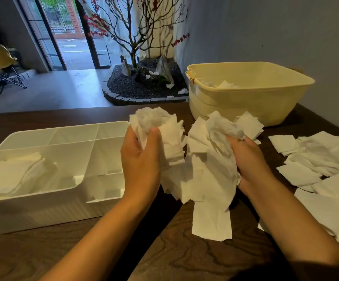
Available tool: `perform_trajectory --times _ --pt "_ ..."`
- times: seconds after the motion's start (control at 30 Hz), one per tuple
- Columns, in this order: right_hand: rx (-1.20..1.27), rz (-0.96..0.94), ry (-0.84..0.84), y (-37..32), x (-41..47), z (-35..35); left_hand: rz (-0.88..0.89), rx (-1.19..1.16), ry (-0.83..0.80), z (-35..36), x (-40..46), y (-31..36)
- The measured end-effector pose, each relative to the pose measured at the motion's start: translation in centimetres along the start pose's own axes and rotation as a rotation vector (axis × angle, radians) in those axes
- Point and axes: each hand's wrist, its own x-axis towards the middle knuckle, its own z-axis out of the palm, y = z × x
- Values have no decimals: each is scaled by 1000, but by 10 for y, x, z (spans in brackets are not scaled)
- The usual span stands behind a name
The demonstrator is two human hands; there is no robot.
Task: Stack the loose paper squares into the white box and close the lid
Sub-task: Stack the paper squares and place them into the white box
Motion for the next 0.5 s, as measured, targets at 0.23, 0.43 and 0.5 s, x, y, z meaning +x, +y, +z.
perform_trajectory --times 0.23,0.43,0.5 --pt "44 -21 -22 5 0 5 -373 -235 -251 9 -2 1" --pt "256 137 -237 1 -10 6 -641 -425 -294 7 3 -3" --pt "239 135 -222 1 -9 6 -673 -436 -298 7 1 -5"
